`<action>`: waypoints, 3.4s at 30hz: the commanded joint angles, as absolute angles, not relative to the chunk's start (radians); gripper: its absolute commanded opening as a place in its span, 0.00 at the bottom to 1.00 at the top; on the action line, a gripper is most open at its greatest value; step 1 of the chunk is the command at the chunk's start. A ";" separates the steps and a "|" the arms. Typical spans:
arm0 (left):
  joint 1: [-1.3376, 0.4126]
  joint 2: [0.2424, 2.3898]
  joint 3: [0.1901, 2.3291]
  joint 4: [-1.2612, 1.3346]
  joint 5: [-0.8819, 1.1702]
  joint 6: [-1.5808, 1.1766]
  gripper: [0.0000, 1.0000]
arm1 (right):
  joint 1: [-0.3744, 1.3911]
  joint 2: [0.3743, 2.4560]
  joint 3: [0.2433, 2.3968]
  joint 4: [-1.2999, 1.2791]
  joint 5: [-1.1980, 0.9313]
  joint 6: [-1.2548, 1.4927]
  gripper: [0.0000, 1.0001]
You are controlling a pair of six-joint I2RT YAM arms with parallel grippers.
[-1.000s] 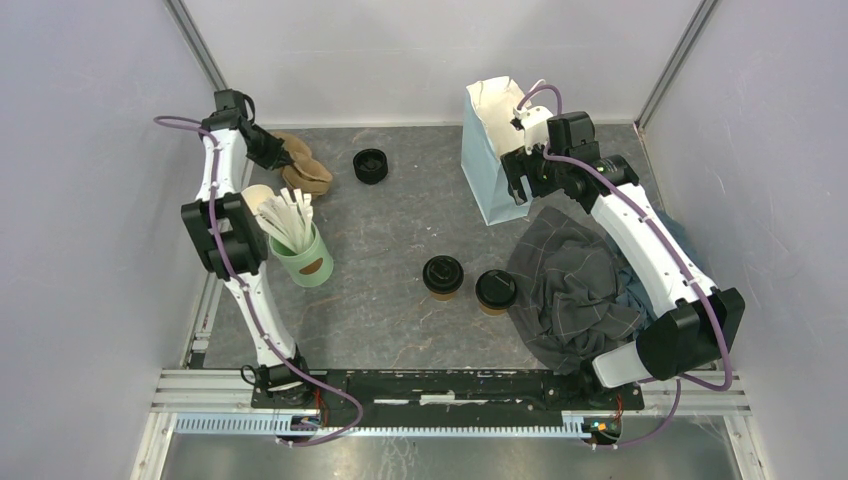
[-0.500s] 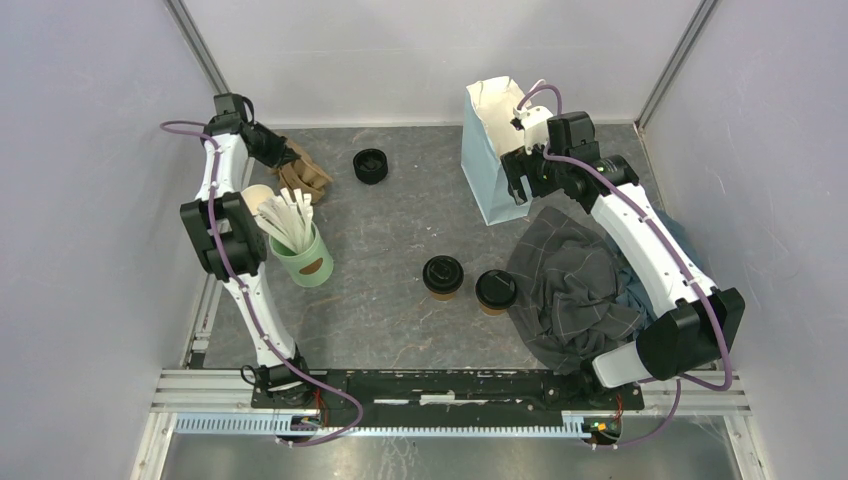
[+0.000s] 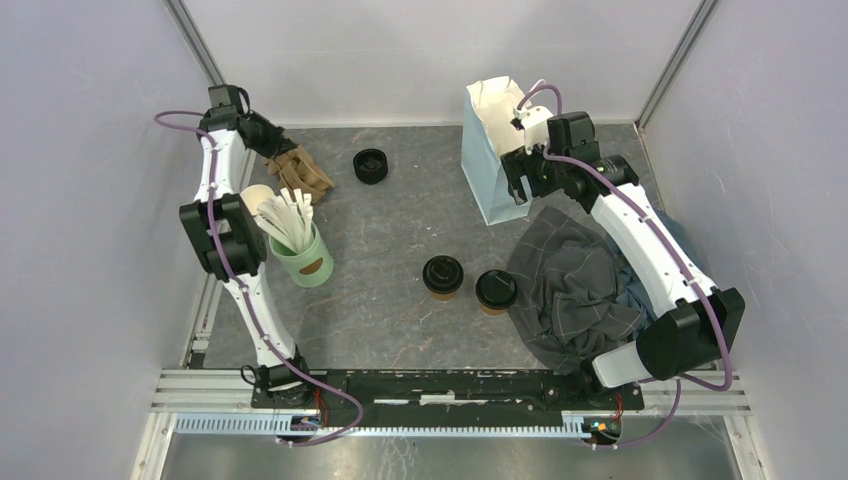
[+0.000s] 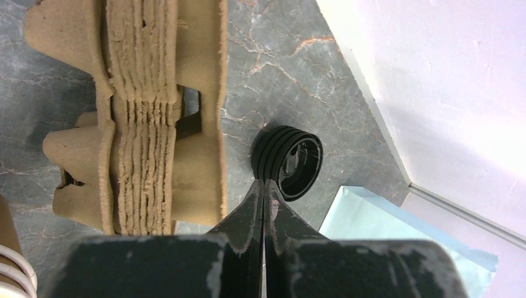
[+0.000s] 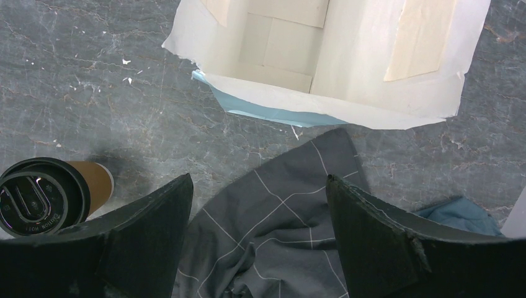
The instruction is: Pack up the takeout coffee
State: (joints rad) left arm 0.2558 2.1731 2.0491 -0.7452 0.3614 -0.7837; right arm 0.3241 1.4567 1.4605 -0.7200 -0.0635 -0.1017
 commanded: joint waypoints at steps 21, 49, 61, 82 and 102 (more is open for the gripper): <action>0.126 2.225 2.226 -0.922 -0.010 -0.609 0.57 | 0.331 1.414 1.475 -0.691 -0.075 -0.095 0.85; 0.117 2.345 2.324 -0.906 -0.140 -0.548 0.51 | 0.330 1.438 1.484 -0.693 -0.063 -0.098 0.85; 0.116 2.372 2.327 -0.903 -0.122 -0.519 0.24 | 0.331 1.436 1.480 -0.695 -0.060 -0.098 0.85; 0.210 2.214 1.998 -0.508 0.297 -0.614 0.02 | 0.331 1.433 1.483 -0.695 -0.029 -0.107 0.85; 0.215 2.040 1.844 -0.203 0.534 -0.653 0.02 | 0.331 1.443 1.492 -0.695 -0.044 -0.103 0.86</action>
State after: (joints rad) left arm 0.2249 2.1475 1.8652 -0.3355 0.3943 -0.6281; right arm 0.3271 1.4502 1.4605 -0.7200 -0.0444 -0.1024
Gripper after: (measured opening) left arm 0.047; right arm 0.855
